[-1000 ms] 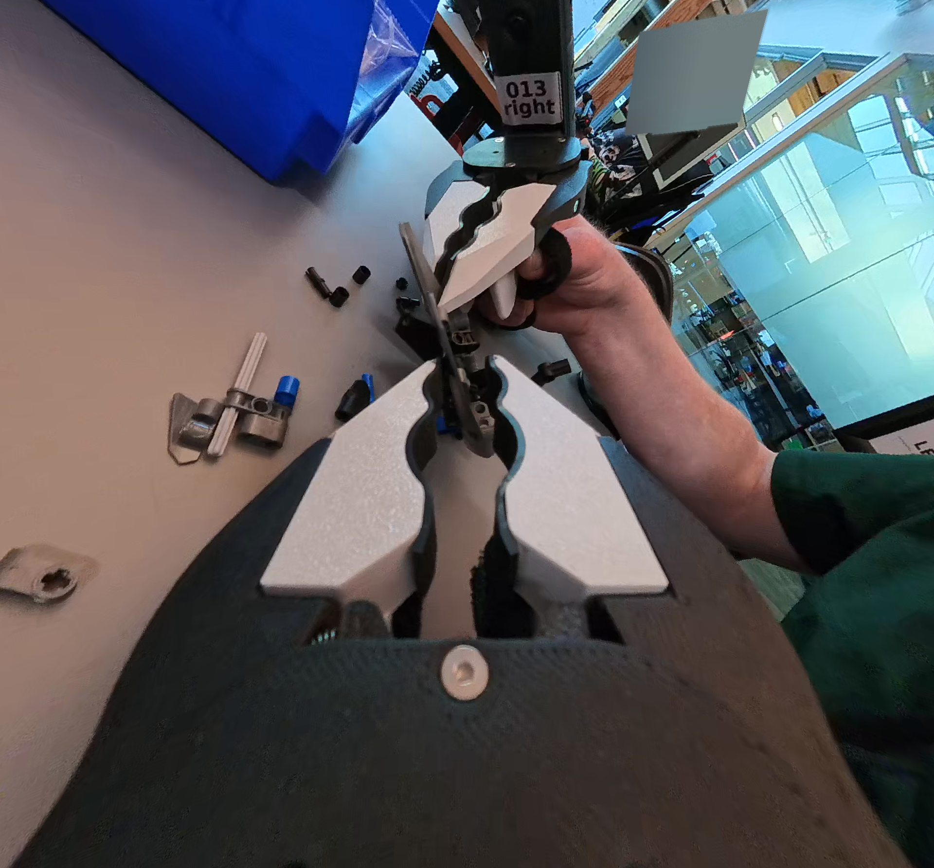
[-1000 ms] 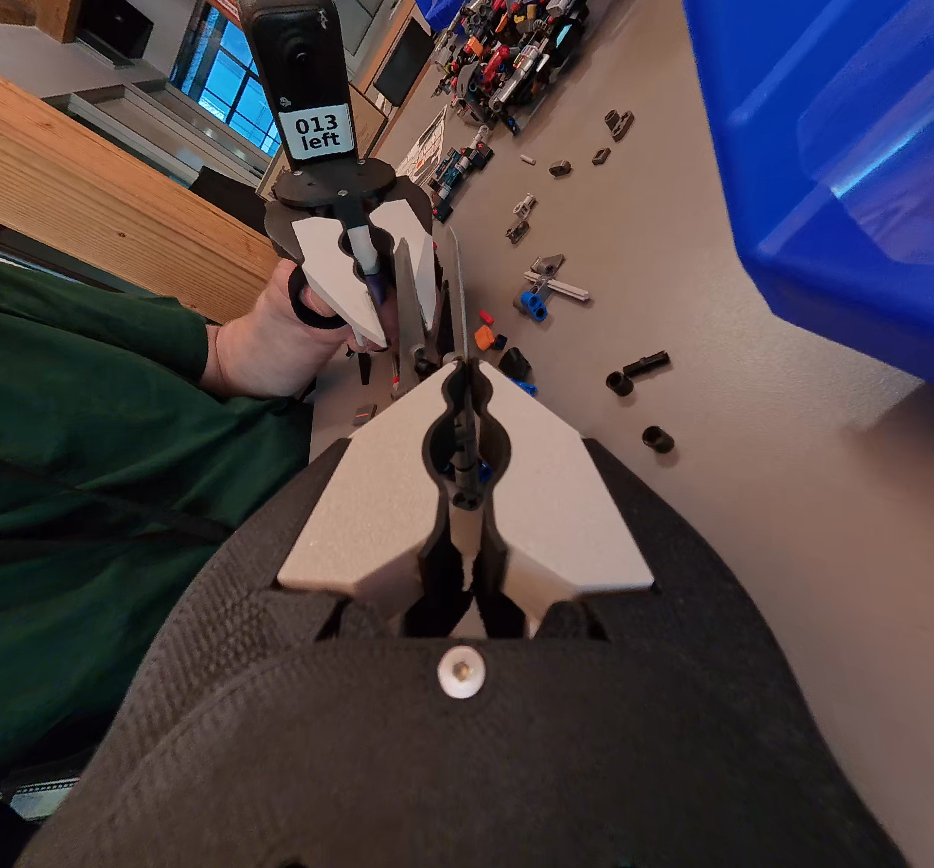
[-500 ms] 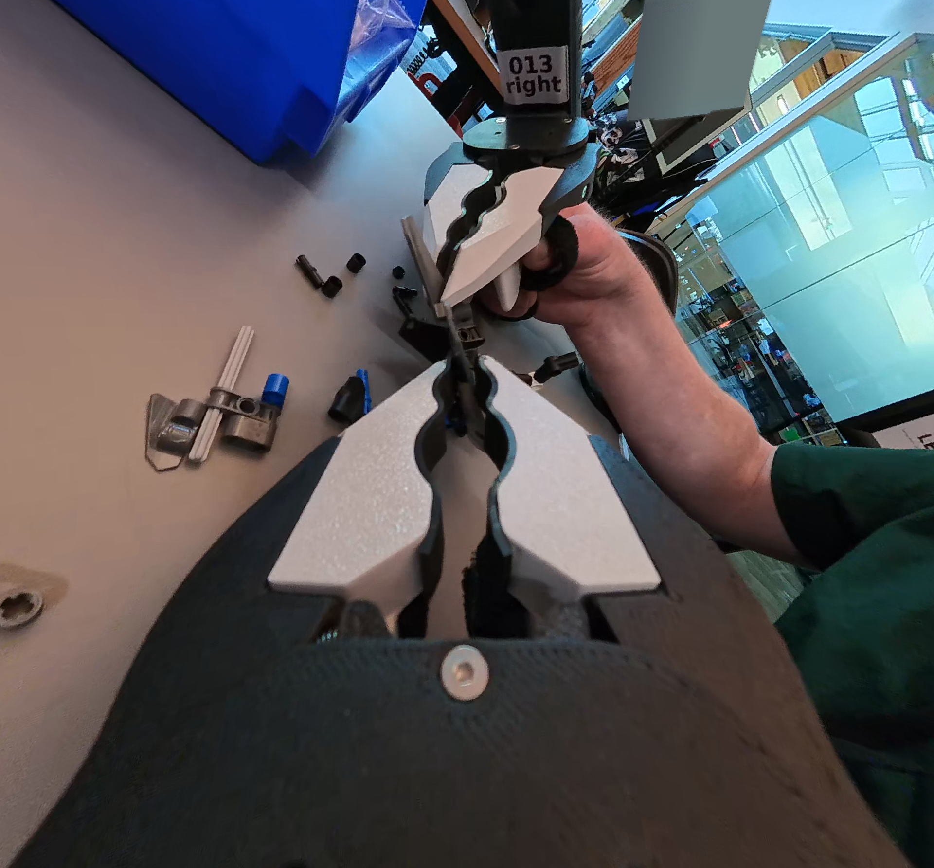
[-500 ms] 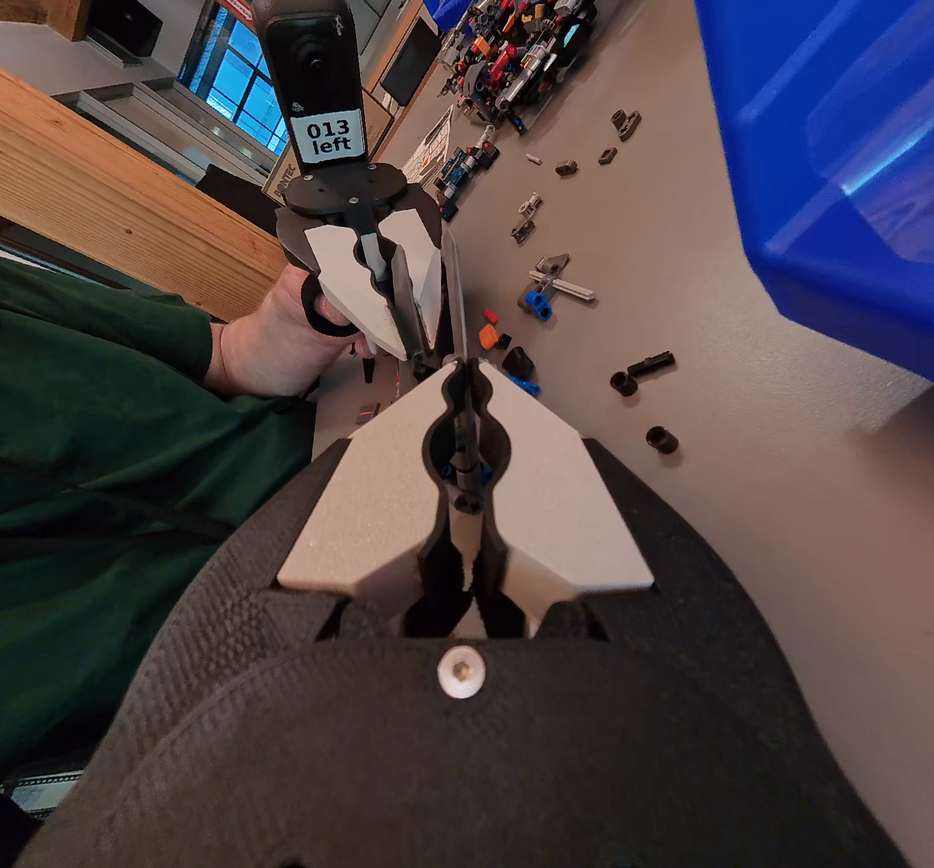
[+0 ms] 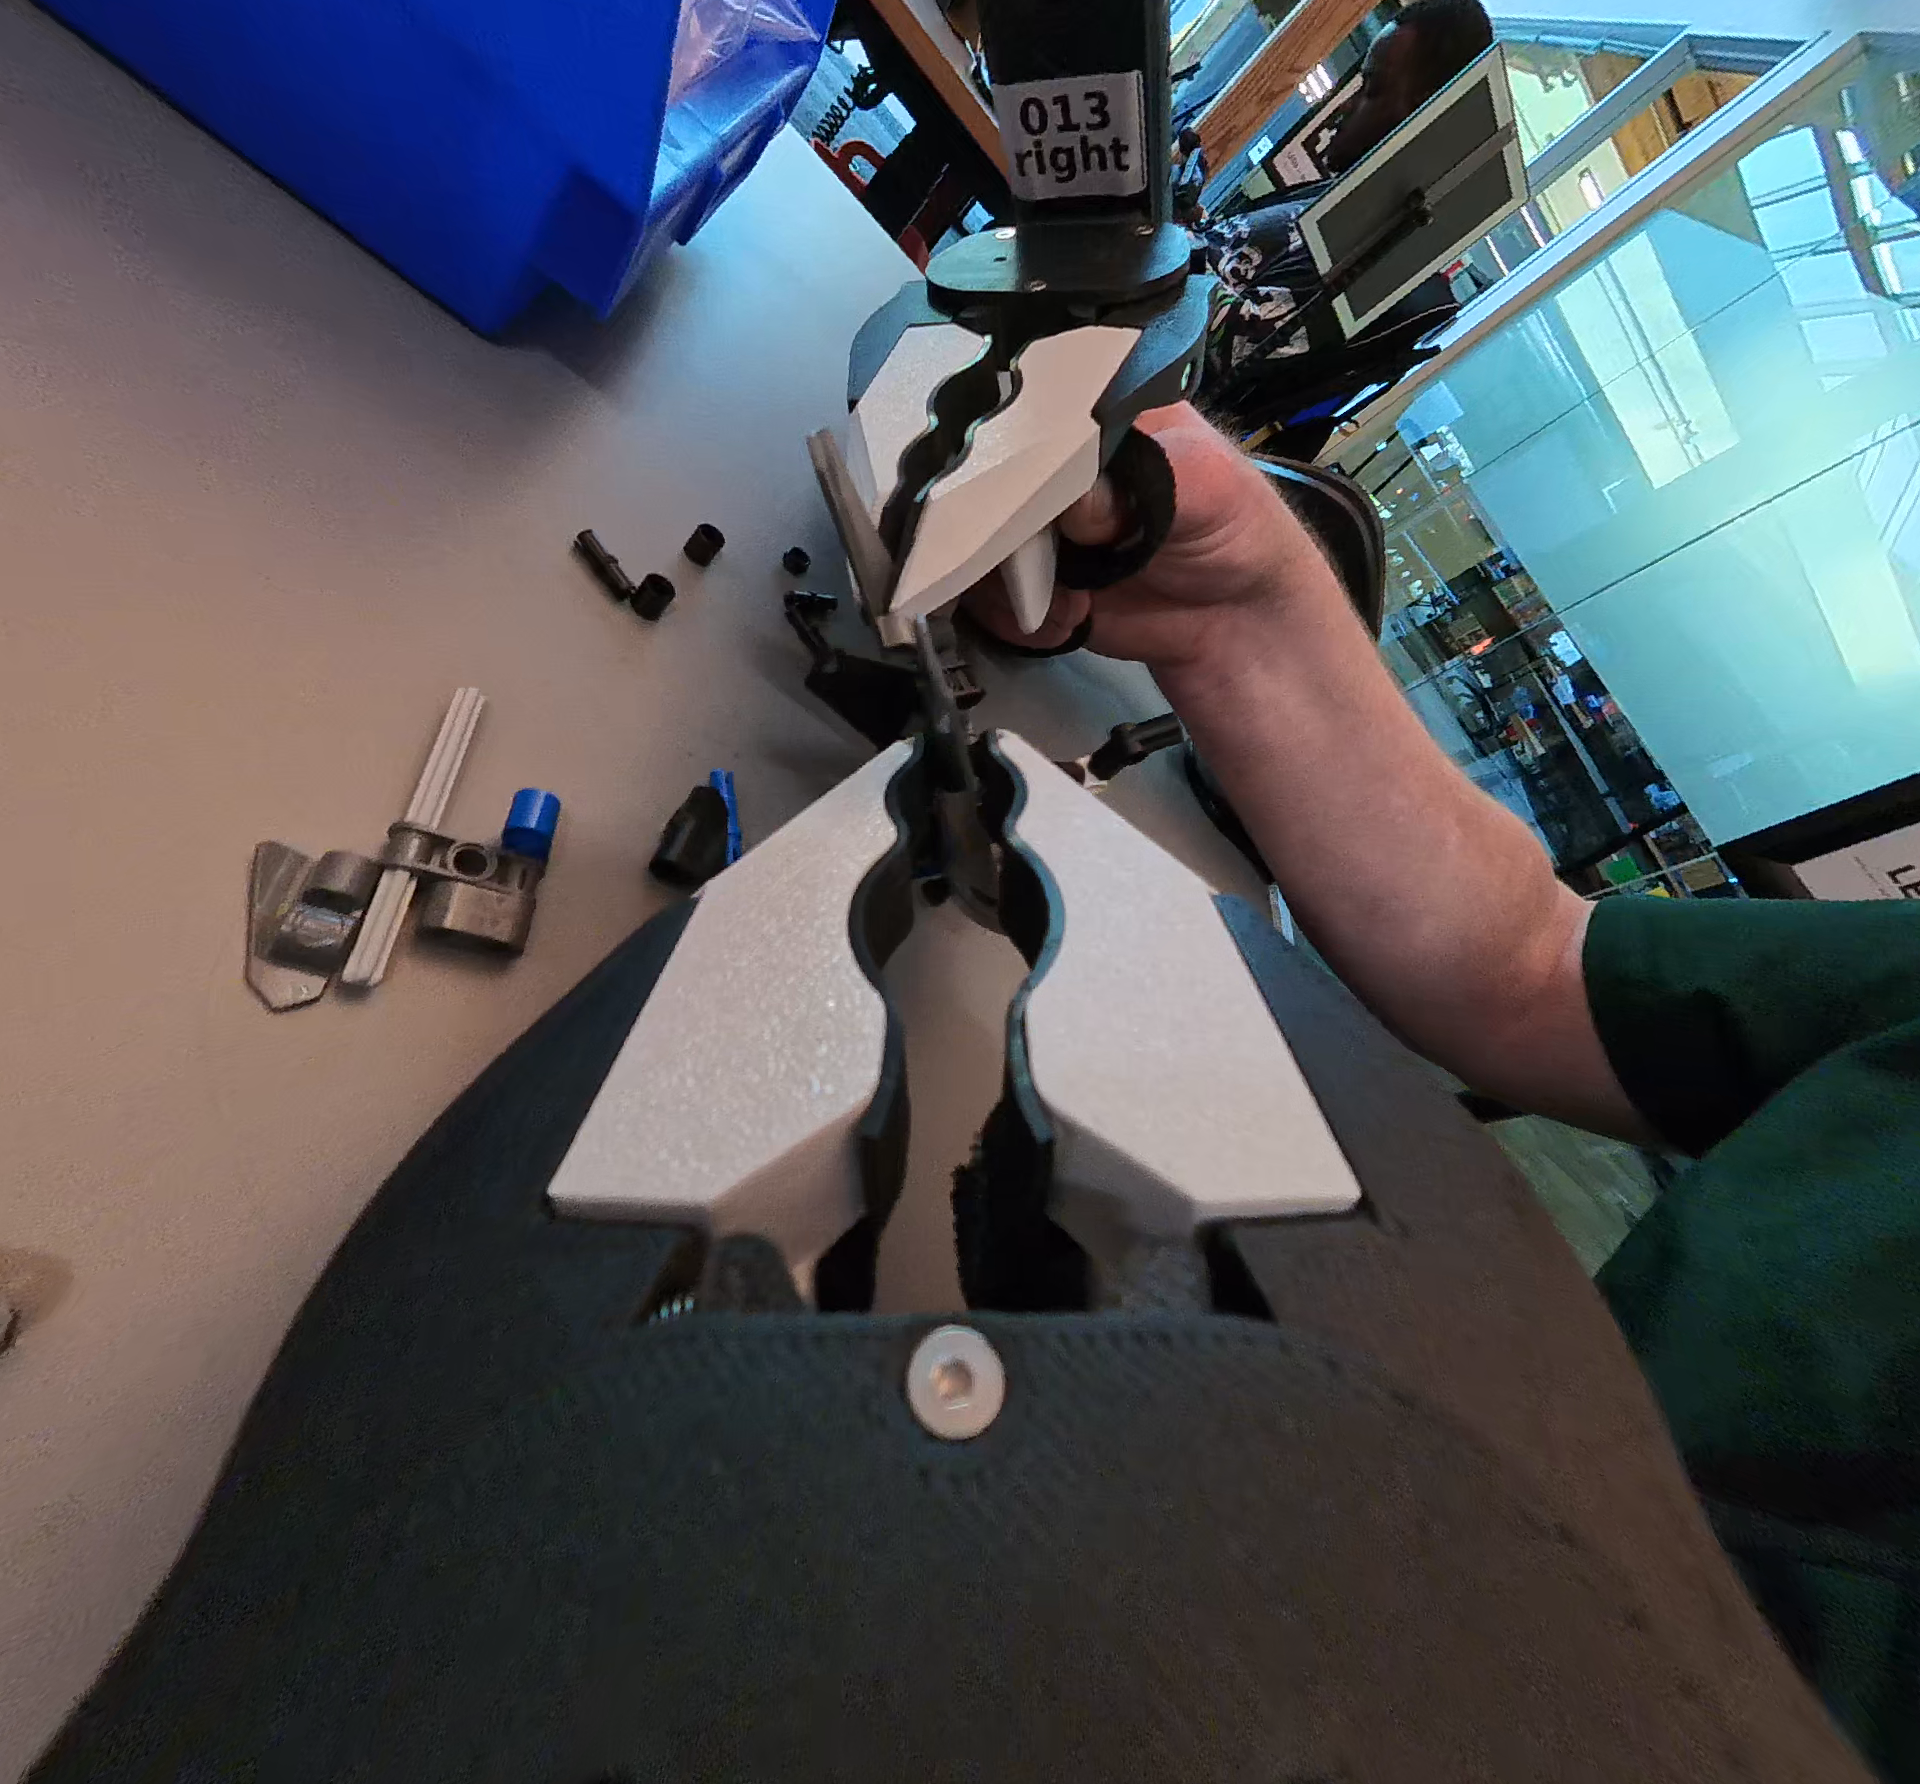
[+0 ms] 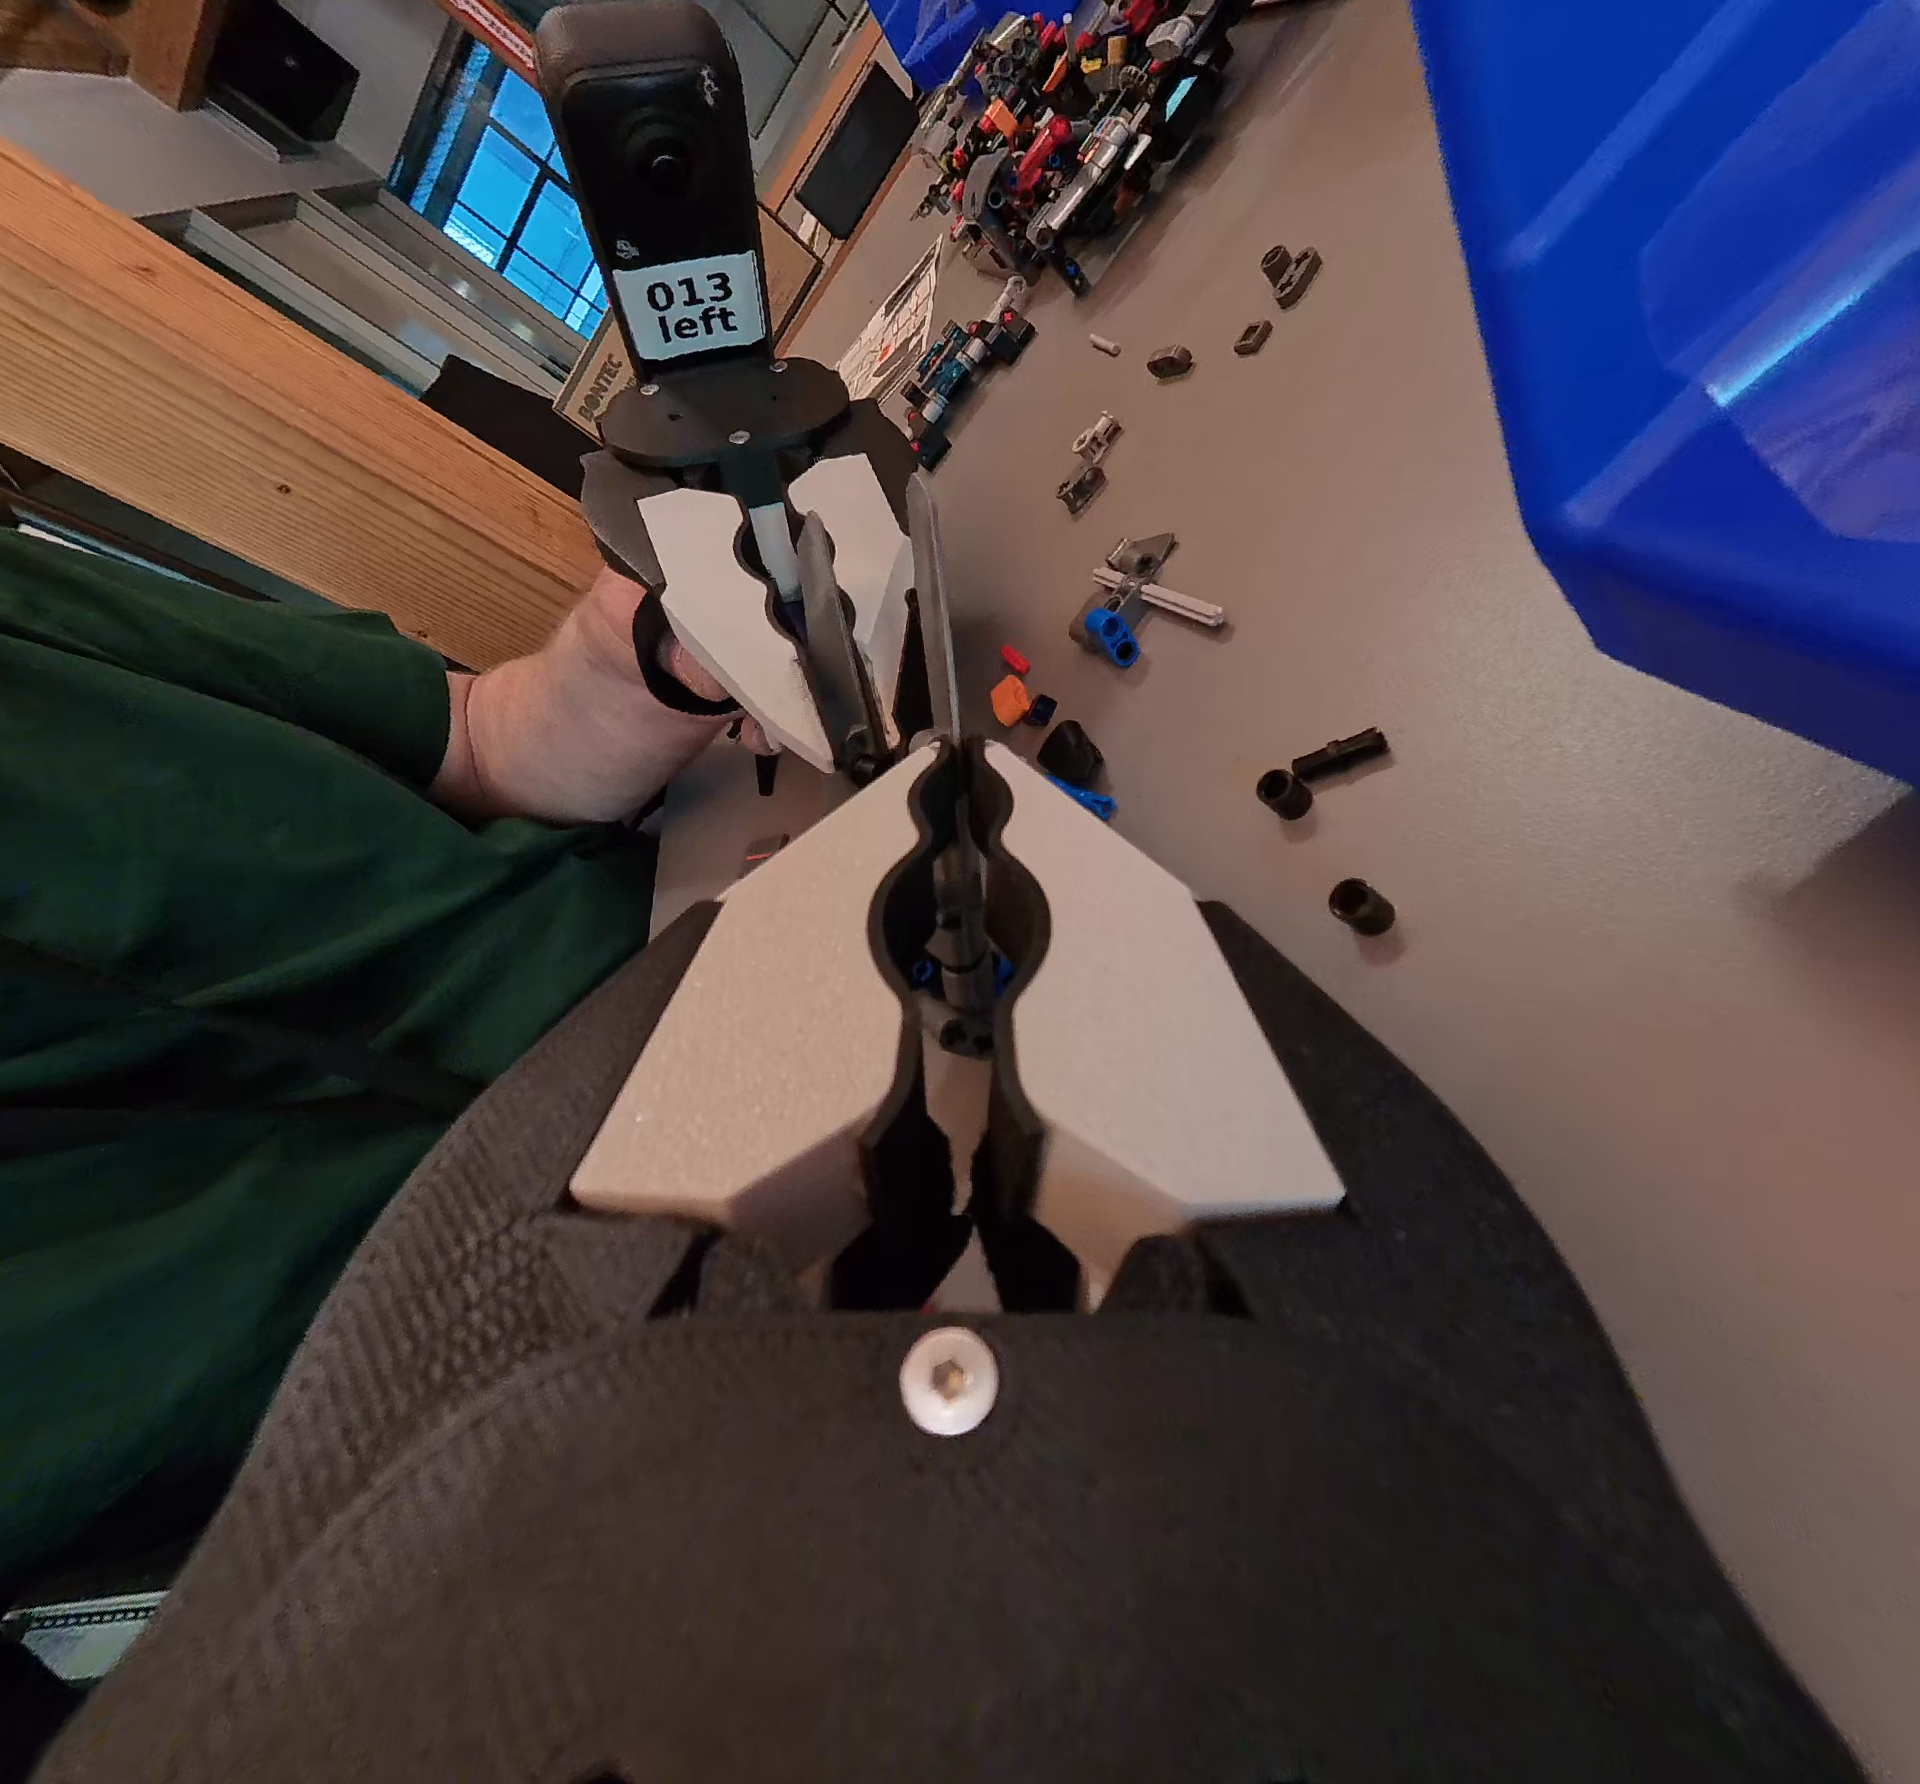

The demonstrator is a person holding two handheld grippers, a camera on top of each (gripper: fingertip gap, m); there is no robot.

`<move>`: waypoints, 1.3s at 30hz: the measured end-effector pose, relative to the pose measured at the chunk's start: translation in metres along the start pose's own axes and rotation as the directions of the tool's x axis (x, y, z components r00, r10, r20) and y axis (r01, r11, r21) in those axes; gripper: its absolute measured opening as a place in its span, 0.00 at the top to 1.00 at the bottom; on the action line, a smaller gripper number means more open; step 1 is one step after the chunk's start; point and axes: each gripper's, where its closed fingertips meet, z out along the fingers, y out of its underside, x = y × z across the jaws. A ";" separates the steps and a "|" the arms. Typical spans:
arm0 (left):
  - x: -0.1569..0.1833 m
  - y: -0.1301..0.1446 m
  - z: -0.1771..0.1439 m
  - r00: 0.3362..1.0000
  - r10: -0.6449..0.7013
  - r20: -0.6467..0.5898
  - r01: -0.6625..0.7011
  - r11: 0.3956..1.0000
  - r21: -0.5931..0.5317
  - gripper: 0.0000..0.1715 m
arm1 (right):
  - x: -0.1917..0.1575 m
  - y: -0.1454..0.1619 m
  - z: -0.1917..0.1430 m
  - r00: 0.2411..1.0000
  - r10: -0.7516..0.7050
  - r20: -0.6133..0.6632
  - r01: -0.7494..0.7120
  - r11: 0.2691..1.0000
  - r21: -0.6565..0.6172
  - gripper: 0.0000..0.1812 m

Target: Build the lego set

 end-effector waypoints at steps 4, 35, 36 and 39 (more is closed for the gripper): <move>0.000 0.000 0.000 1.000 0.003 -0.006 -0.003 1.000 0.000 0.96 | 0.000 0.000 0.000 1.000 -0.001 0.002 0.001 1.000 0.001 1.00; 0.002 -0.006 -0.002 0.999 0.054 -0.001 -0.054 0.998 0.037 0.97 | -0.003 -0.016 -0.013 0.999 0.002 0.039 -0.007 0.992 0.123 0.98; 0.002 -0.006 -0.002 0.999 0.053 -0.003 -0.053 0.998 0.042 0.97 | -0.004 -0.018 -0.015 0.999 -0.004 0.045 -0.003 0.990 0.139 0.98; 0.002 -0.011 -0.006 0.999 0.040 -0.015 -0.039 0.997 0.073 0.97 | -0.007 -0.022 -0.020 0.998 -0.013 0.063 0.002 0.985 0.174 0.98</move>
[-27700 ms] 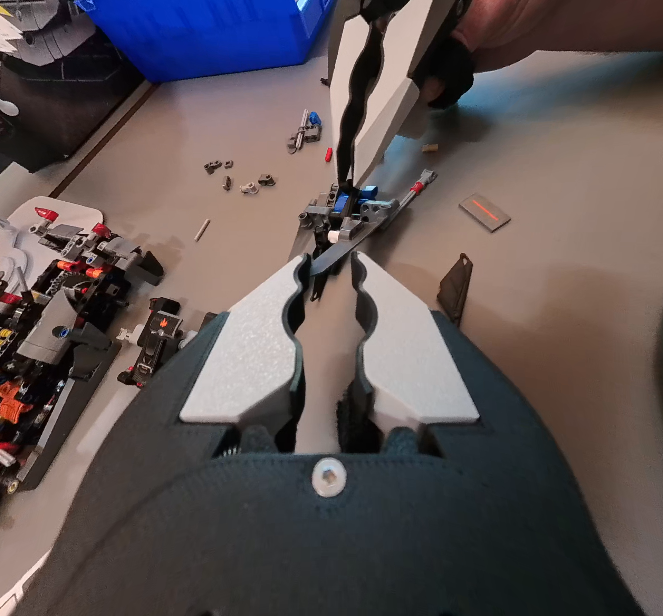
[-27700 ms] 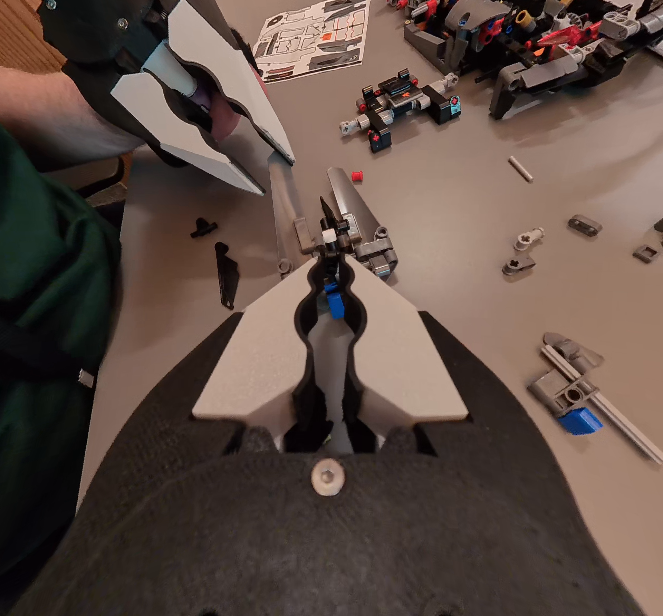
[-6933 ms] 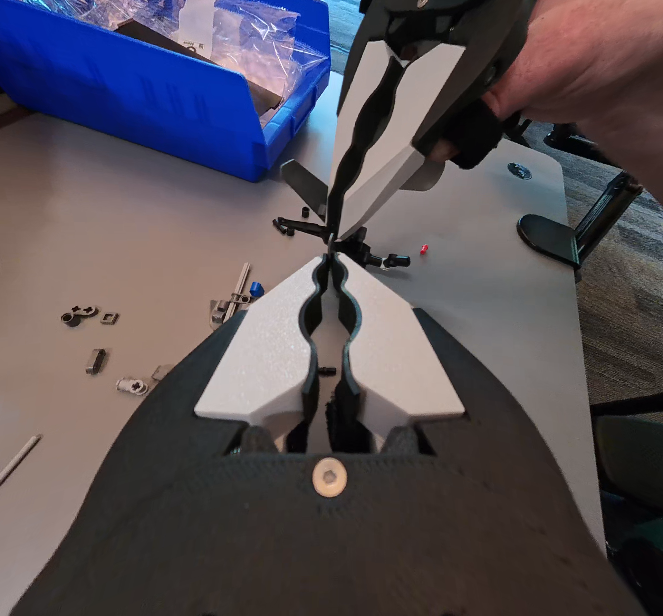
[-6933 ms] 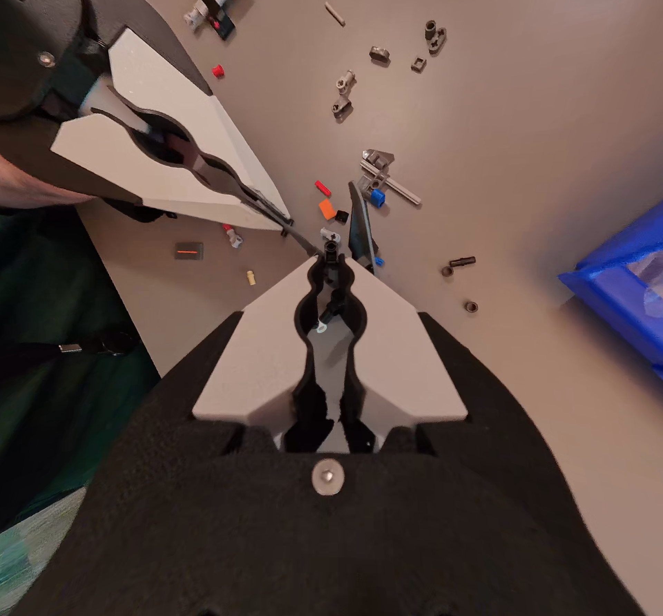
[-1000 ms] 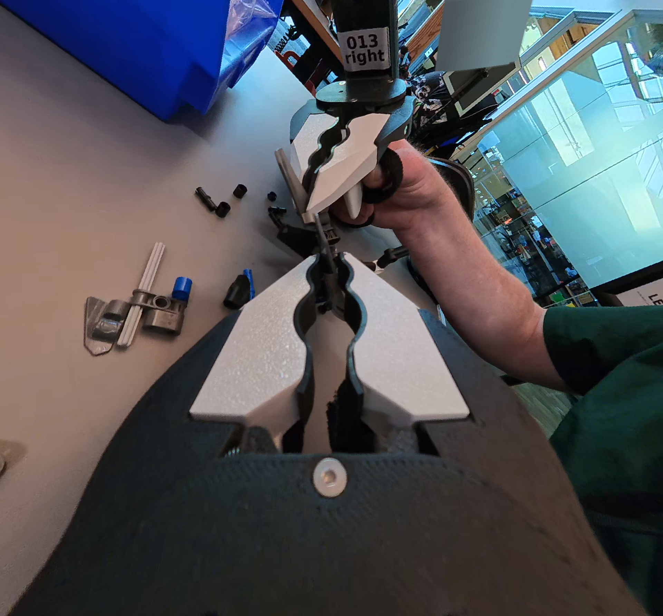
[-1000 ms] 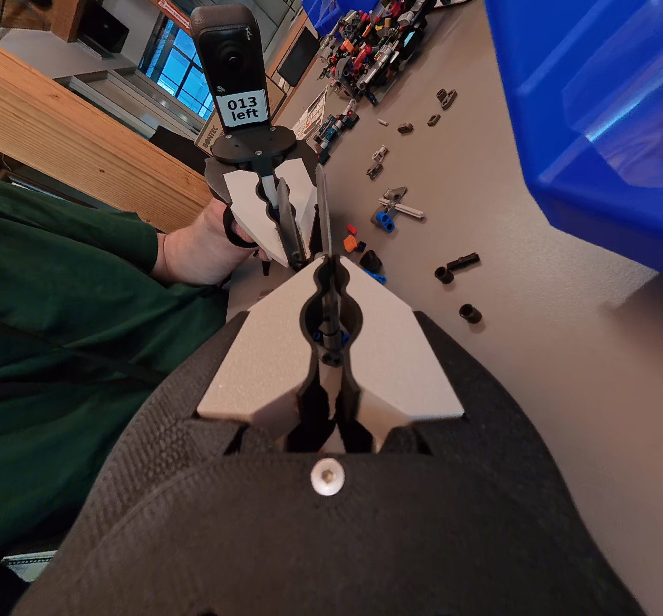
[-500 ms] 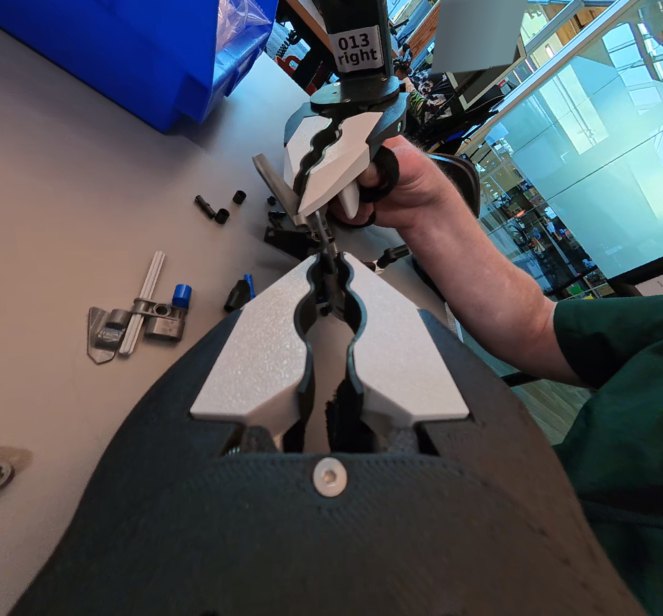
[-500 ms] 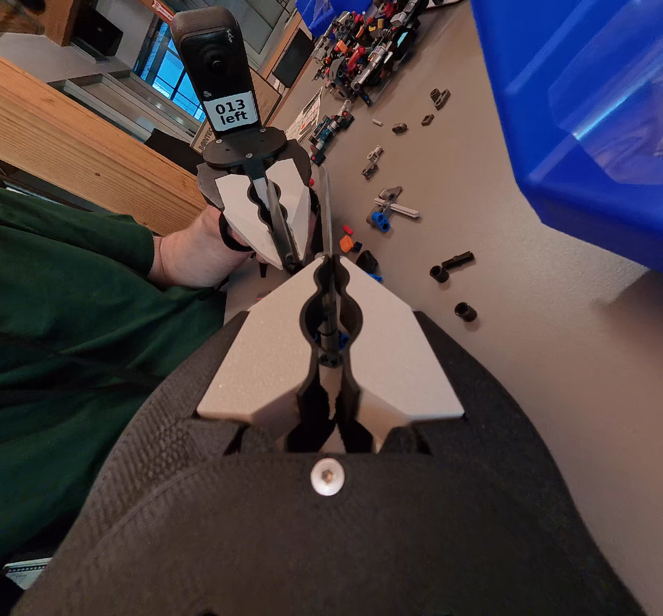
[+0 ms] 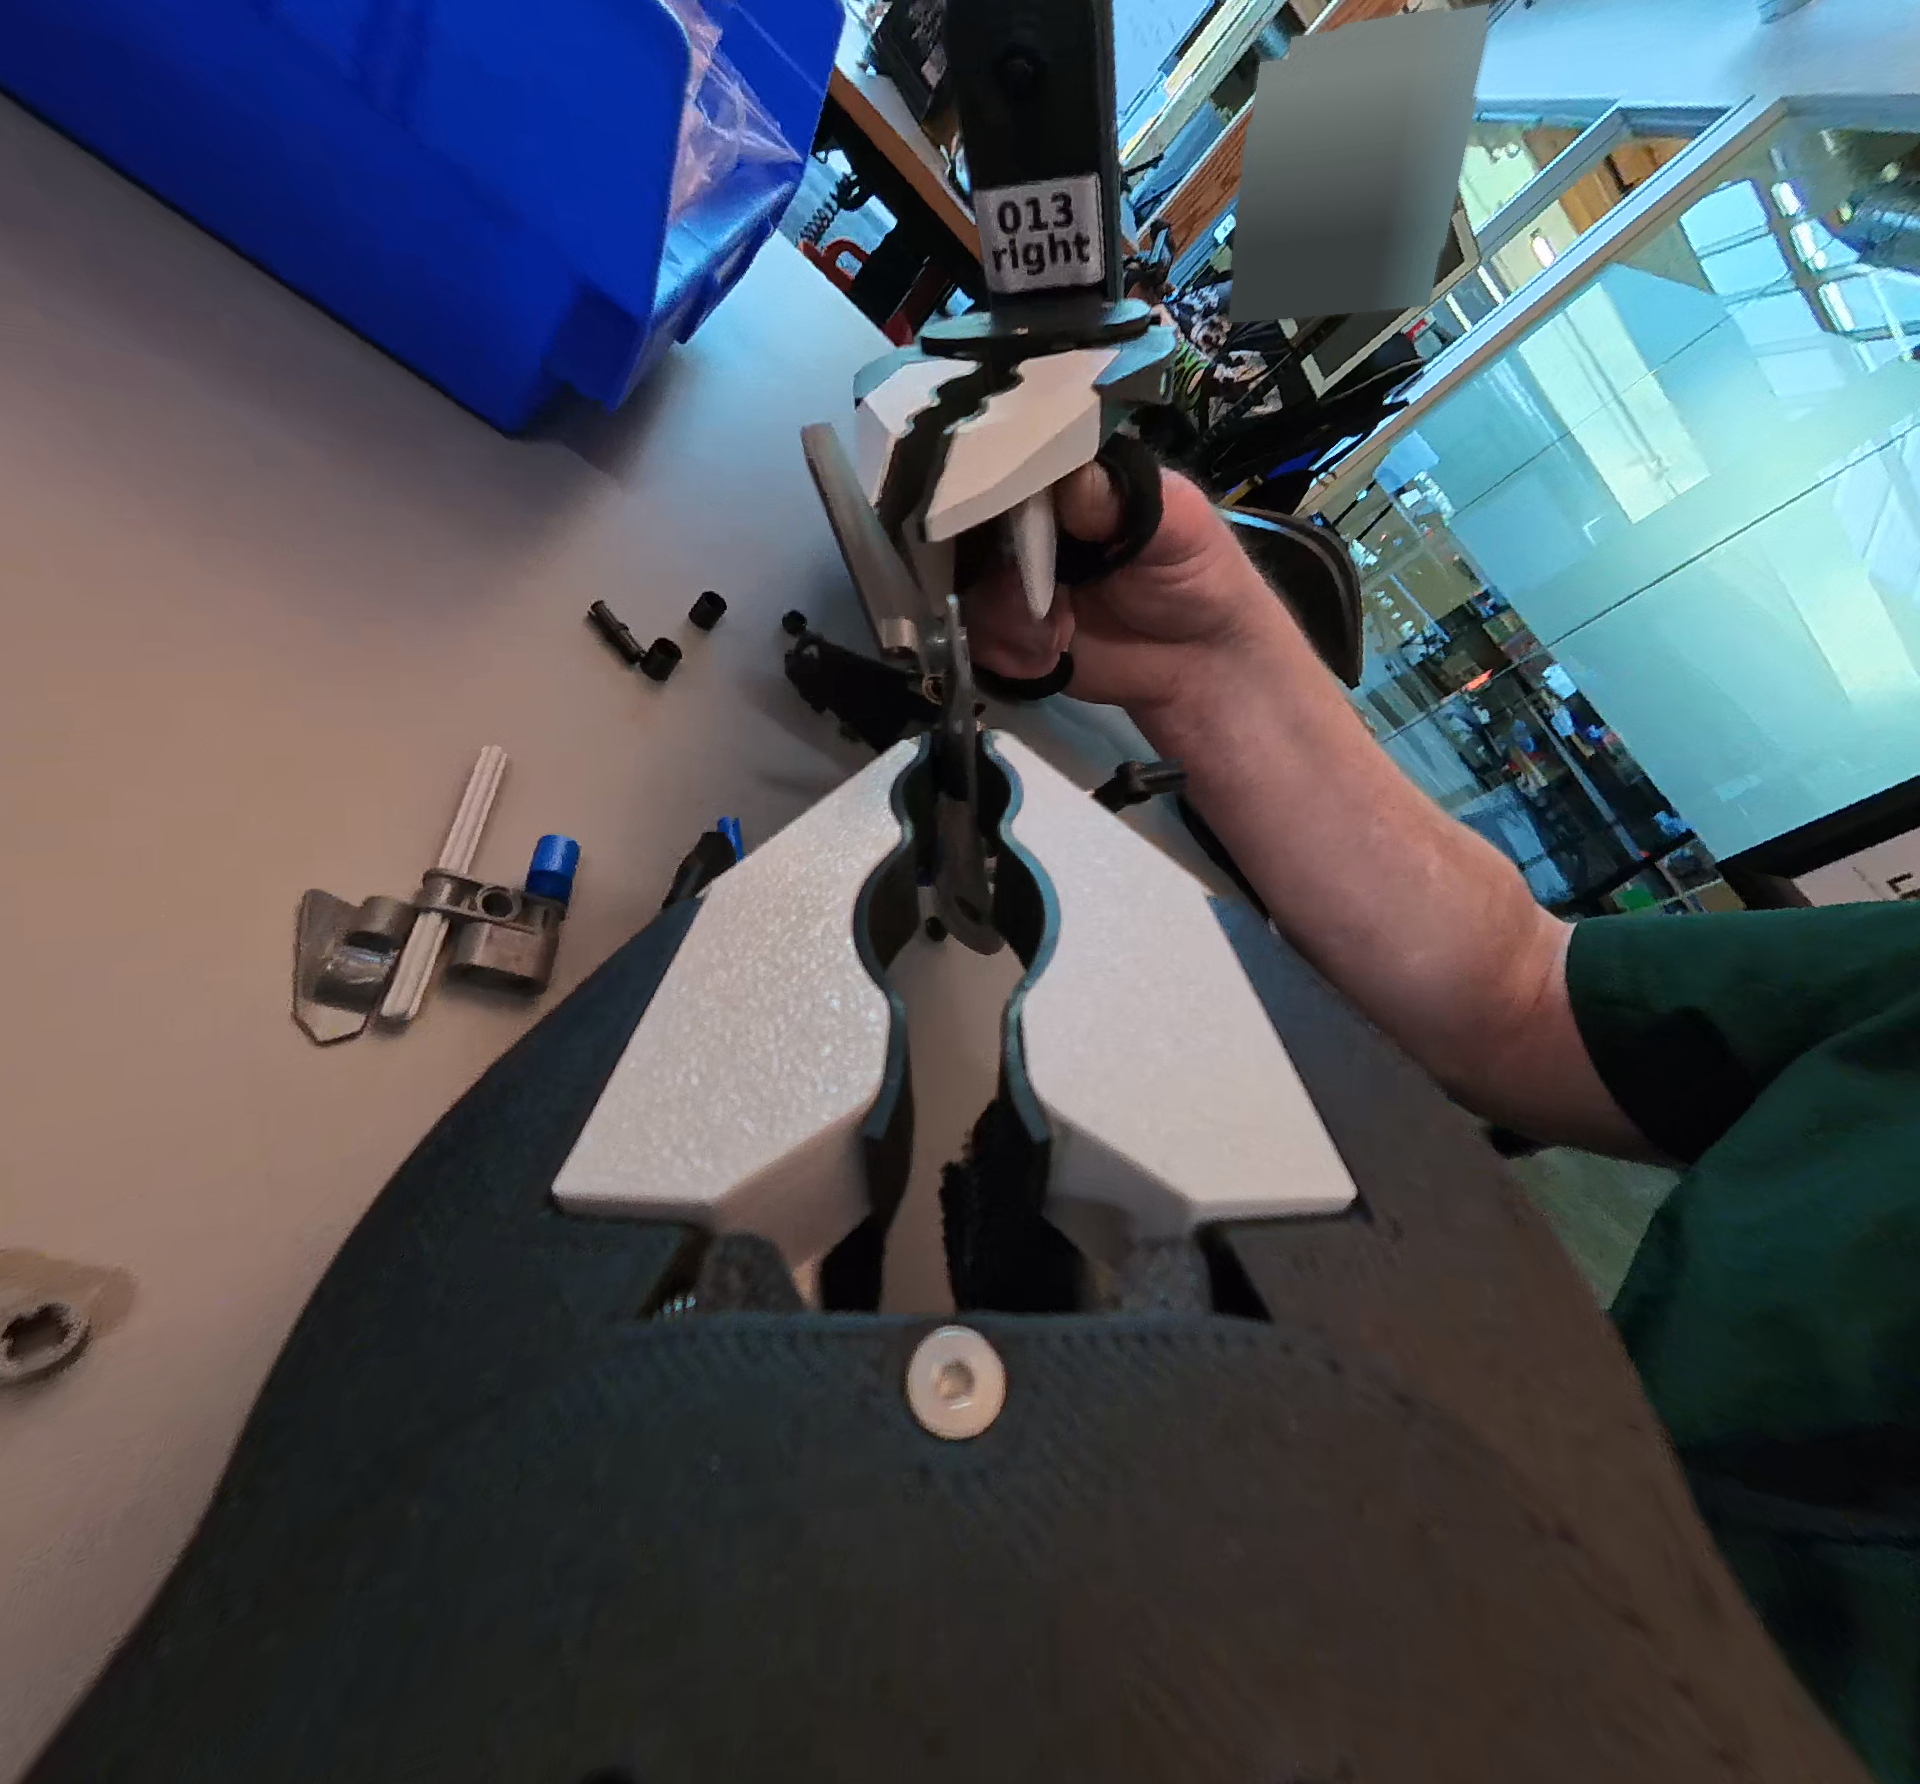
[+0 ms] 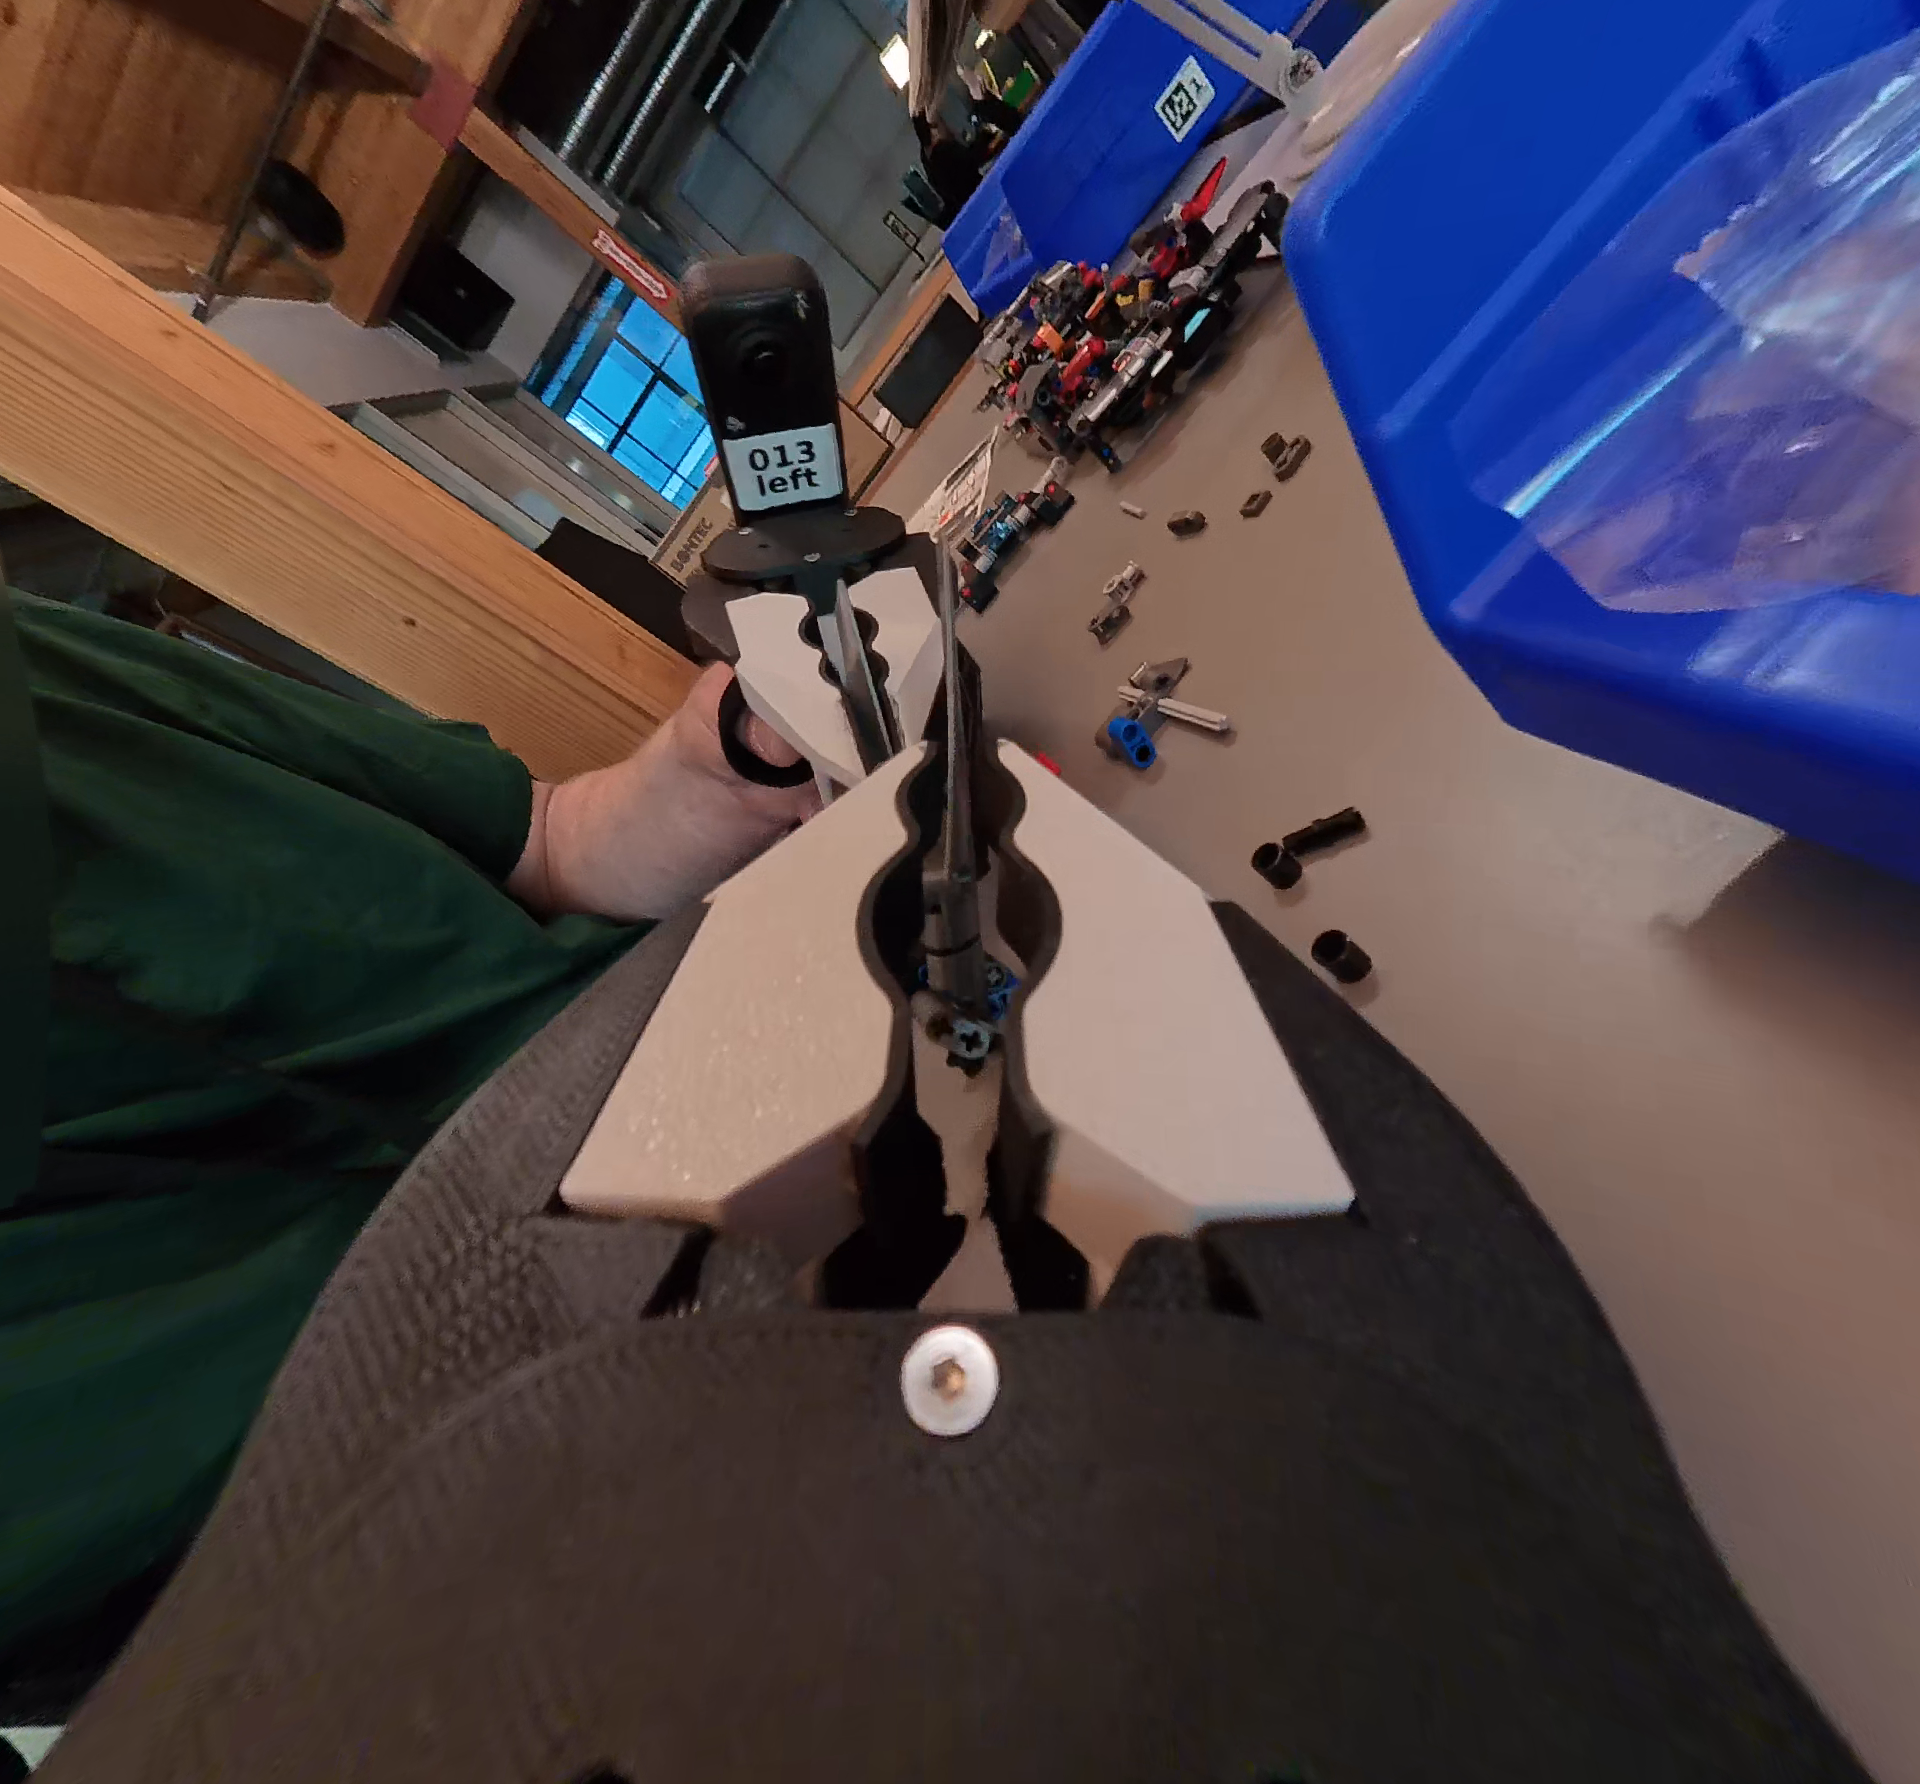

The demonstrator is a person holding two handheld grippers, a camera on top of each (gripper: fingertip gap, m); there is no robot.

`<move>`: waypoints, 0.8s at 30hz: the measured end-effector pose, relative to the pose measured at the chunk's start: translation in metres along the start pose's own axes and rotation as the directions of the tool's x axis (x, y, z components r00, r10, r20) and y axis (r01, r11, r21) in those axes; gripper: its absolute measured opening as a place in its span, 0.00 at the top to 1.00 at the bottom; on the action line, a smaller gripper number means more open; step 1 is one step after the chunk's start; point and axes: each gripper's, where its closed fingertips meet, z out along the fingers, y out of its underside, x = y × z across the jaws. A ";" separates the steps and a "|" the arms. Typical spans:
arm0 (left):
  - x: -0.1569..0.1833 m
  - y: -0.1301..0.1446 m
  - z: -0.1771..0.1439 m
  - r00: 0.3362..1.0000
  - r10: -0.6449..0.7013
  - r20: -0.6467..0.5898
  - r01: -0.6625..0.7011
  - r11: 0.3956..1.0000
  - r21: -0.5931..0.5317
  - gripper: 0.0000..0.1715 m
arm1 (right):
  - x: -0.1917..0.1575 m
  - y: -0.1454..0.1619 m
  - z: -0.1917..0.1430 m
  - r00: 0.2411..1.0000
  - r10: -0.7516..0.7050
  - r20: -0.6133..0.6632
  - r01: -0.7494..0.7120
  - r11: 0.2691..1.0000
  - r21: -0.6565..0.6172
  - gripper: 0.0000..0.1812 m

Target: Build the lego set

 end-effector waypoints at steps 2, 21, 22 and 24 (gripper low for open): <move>-0.001 -0.004 -0.003 1.000 -0.027 -0.009 0.027 0.999 0.027 0.97 | -0.002 -0.001 -0.001 1.000 -0.006 0.013 0.006 1.000 0.006 0.97; 0.003 -0.015 -0.004 0.996 -0.067 -0.057 0.071 0.995 0.074 0.98 | -0.012 0.009 0.007 0.997 -0.056 0.047 0.059 0.997 -0.055 0.98; 0.003 -0.015 -0.003 0.996 -0.065 -0.057 0.069 0.995 0.074 0.98 | -0.012 0.009 0.007 0.997 -0.057 0.048 0.060 0.997 -0.055 0.98; 0.004 -0.015 -0.003 0.997 -0.060 -0.056 0.064 0.995 0.074 0.98 | -0.012 0.009 0.006 0.997 -0.060 0.049 0.063 0.997 -0.053 0.98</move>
